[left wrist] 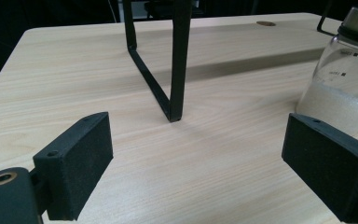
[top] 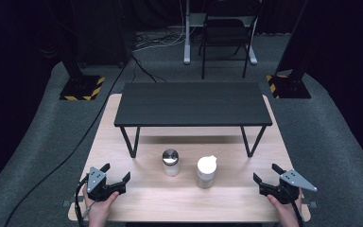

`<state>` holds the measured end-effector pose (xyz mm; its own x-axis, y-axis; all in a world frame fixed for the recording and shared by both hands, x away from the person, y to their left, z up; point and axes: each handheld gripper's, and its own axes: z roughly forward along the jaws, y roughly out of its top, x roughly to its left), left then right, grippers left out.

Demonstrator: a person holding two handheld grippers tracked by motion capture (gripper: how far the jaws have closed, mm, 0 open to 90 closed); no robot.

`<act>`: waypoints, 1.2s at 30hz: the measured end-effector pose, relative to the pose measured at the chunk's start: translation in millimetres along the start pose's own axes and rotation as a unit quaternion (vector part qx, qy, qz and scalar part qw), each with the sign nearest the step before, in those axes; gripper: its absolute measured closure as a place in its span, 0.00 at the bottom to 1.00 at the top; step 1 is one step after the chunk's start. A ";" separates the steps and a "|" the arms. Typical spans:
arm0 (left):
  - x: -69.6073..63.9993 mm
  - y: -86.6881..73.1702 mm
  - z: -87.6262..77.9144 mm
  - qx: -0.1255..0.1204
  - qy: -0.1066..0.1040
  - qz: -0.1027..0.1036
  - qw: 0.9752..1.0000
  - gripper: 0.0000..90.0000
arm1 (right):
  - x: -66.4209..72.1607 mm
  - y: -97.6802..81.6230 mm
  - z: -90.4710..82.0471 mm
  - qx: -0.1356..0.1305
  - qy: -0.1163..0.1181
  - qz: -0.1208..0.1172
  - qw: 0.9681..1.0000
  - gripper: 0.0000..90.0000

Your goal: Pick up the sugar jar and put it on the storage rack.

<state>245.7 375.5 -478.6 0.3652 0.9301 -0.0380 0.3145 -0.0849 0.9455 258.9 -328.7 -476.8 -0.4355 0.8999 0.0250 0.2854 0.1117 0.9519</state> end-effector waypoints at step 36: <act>10.9 -0.6 5.0 0.002 -0.051 -0.018 0.999 0.10 | -5.6 -1.7 0.0 0.010 -0.010 -0.001 1.000 0.14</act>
<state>253.8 383.8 -481.2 0.4404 0.8918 -0.1040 0.3320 -0.0541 0.9417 260.8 -333.9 -478.5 -0.4183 0.9082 0.0164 0.3018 0.1219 0.9456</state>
